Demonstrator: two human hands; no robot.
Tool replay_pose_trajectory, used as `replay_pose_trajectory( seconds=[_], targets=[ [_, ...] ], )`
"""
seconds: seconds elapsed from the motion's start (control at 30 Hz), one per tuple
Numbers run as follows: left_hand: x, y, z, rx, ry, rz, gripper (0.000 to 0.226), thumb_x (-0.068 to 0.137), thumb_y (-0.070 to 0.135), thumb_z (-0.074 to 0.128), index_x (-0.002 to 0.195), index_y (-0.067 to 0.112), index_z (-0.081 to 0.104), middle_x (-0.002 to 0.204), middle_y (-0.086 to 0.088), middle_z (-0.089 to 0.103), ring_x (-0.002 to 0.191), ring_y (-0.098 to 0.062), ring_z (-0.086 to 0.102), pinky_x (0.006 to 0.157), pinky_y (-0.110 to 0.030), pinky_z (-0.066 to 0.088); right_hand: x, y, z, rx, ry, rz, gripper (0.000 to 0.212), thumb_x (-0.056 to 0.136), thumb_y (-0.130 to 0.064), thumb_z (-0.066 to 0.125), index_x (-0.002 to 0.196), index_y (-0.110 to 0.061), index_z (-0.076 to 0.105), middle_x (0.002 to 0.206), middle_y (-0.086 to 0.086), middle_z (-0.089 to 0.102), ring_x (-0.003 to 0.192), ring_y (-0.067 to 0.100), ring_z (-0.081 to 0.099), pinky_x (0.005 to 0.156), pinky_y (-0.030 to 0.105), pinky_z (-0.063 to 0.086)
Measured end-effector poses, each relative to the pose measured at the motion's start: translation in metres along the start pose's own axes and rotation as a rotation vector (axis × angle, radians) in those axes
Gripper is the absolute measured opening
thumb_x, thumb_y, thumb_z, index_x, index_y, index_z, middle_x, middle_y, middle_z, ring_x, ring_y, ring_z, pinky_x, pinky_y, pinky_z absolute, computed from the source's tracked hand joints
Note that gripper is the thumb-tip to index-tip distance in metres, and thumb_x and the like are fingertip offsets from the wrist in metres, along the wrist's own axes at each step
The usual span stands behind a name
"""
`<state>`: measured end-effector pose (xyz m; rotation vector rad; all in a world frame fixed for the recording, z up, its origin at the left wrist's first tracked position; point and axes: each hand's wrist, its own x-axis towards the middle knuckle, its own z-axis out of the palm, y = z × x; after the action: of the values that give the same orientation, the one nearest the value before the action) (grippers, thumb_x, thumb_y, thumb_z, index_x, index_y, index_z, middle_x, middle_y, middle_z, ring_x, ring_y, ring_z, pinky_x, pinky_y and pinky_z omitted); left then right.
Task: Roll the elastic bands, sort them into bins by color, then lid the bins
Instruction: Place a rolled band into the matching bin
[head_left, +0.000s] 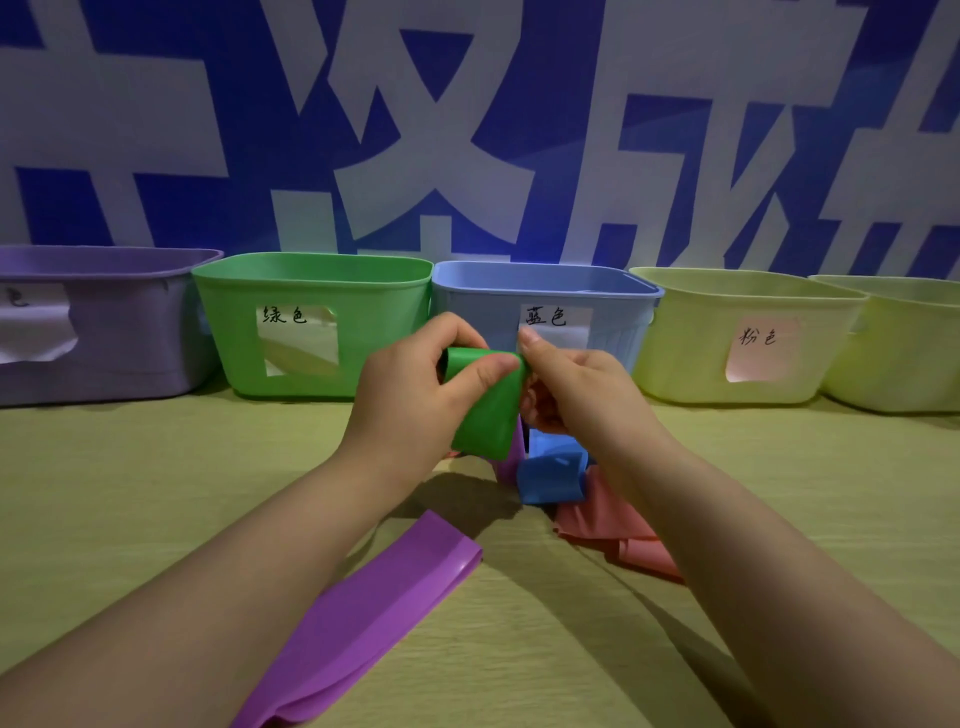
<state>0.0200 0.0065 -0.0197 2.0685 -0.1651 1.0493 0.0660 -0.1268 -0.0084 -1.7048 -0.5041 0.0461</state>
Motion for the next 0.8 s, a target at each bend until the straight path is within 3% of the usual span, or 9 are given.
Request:
replay_pose_trajectory(
  seconds=[0.1, 0.17, 0.27, 0.37, 0.43, 0.5, 0.63, 0.8],
  targets=[
    [0.0016, -0.0023, -0.0019, -0.029, 0.036, -0.053, 0.023, 0.079, 0.042, 0.063, 0.067, 0.024, 0.055, 0.050, 0.009, 0.049, 0.049, 0.000, 0.046, 0.044, -0.013, 0.031, 0.0003, 0.0026, 0.0006, 0.033, -0.061, -0.038, 0.025, 0.087, -0.041, 0.057, 0.096, -0.019, 0.062, 0.081, -0.002, 0.064, 0.074, 0.011, 0.062, 0.072, 0.027, 0.051],
    [0.0032, -0.0050, -0.0028, -0.051, 0.067, -0.095, 0.031, 0.079, 0.046, 0.060, 0.065, 0.019, 0.055, 0.046, 0.008, 0.047, 0.046, -0.003, 0.044, 0.043, -0.017, 0.030, 0.0002, 0.0037, 0.0004, 0.062, -0.116, -0.073, 0.024, 0.084, -0.027, 0.064, 0.107, -0.023, 0.059, 0.089, -0.002, 0.065, 0.081, 0.008, 0.065, 0.072, 0.023, 0.053],
    [0.0042, -0.0064, -0.0026, -0.041, 0.096, -0.117, 0.048, 0.075, 0.056, 0.054, 0.062, 0.010, 0.055, 0.044, 0.006, 0.037, 0.045, -0.007, 0.035, 0.046, -0.024, 0.026, -0.0009, 0.0040, 0.0018, 0.092, -0.153, -0.134, 0.020, 0.082, -0.008, 0.066, 0.095, -0.021, 0.061, 0.071, -0.008, 0.064, 0.067, 0.001, 0.063, 0.064, 0.015, 0.049],
    [0.0029, -0.0044, -0.0023, -0.065, 0.074, -0.112, 0.056, 0.071, 0.064, 0.053, 0.064, 0.008, 0.057, 0.046, 0.005, 0.040, 0.047, -0.008, 0.036, 0.046, -0.024, 0.028, -0.0014, 0.0029, 0.0018, 0.038, -0.128, -0.134, 0.010, 0.083, -0.011, 0.065, 0.087, -0.020, 0.062, 0.064, -0.009, 0.060, 0.060, 0.001, 0.058, 0.062, 0.015, 0.047],
    [0.0023, -0.0034, -0.0015, -0.123, 0.047, -0.110, 0.044, 0.070, 0.061, 0.056, 0.070, 0.017, 0.058, 0.053, 0.006, 0.048, 0.051, -0.005, 0.044, 0.050, -0.023, 0.037, -0.0017, 0.0019, 0.0019, 0.044, -0.128, -0.120, 0.005, 0.087, -0.016, 0.062, 0.082, -0.019, 0.063, 0.064, -0.006, 0.059, 0.062, 0.004, 0.057, 0.064, 0.018, 0.047],
    [0.0027, -0.0027, -0.0003, -0.176, 0.002, -0.103, 0.030, 0.071, 0.056, 0.058, 0.078, 0.027, 0.056, 0.065, 0.007, 0.055, 0.061, -0.009, 0.052, 0.059, -0.029, 0.045, -0.0006, 0.0026, 0.0027, 0.041, -0.120, -0.099, 0.017, 0.090, -0.024, 0.057, 0.075, -0.018, 0.063, 0.062, -0.003, 0.057, 0.065, 0.010, 0.054, 0.068, 0.024, 0.047],
    [0.0034, -0.0070, 0.0024, -0.181, -0.030, -0.051, 0.008, 0.077, 0.041, 0.059, 0.082, 0.037, 0.054, 0.074, 0.010, 0.058, 0.069, -0.008, 0.054, 0.064, -0.027, 0.047, 0.0003, 0.0008, 0.0031, 0.085, -0.089, -0.047, 0.030, 0.092, -0.030, 0.053, 0.070, -0.011, 0.060, 0.052, -0.004, 0.053, 0.056, 0.012, 0.049, 0.067, 0.028, 0.045],
    [0.0032, -0.0072, 0.0029, -0.168, -0.011, -0.026, 0.018, 0.077, 0.049, 0.063, 0.077, 0.034, 0.053, 0.069, 0.010, 0.055, 0.063, -0.001, 0.049, 0.059, -0.021, 0.042, -0.0027, -0.0044, 0.0024, 0.119, -0.076, 0.003, 0.041, 0.092, -0.038, 0.050, 0.064, -0.008, 0.056, 0.052, 0.004, 0.054, 0.050, 0.013, 0.050, 0.058, 0.023, 0.044]
  ],
)
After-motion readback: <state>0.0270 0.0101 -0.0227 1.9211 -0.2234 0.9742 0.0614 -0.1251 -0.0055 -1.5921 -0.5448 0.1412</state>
